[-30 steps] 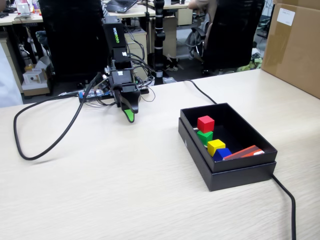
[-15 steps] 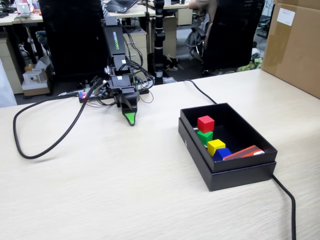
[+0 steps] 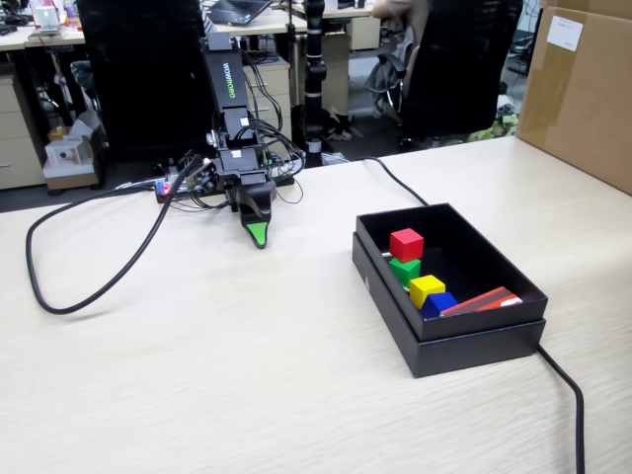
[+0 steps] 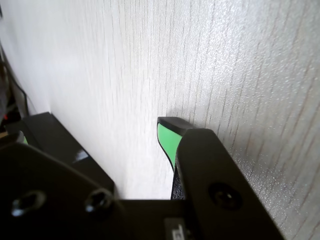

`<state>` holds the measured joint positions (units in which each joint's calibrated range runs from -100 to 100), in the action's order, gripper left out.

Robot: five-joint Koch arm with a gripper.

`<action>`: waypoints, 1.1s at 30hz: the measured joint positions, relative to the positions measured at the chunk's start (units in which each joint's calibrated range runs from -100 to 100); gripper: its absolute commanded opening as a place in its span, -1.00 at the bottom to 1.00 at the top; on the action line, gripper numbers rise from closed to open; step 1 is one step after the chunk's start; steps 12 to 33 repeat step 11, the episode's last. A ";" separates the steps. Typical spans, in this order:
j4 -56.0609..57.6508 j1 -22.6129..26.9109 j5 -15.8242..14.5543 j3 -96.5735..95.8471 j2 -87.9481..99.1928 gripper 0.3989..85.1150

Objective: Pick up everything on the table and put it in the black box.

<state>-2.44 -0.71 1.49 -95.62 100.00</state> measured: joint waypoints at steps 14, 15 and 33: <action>0.00 0.00 0.00 0.00 -0.13 0.18; 0.00 0.00 0.00 0.00 -0.13 0.18; 0.00 0.00 0.00 0.00 -0.13 0.18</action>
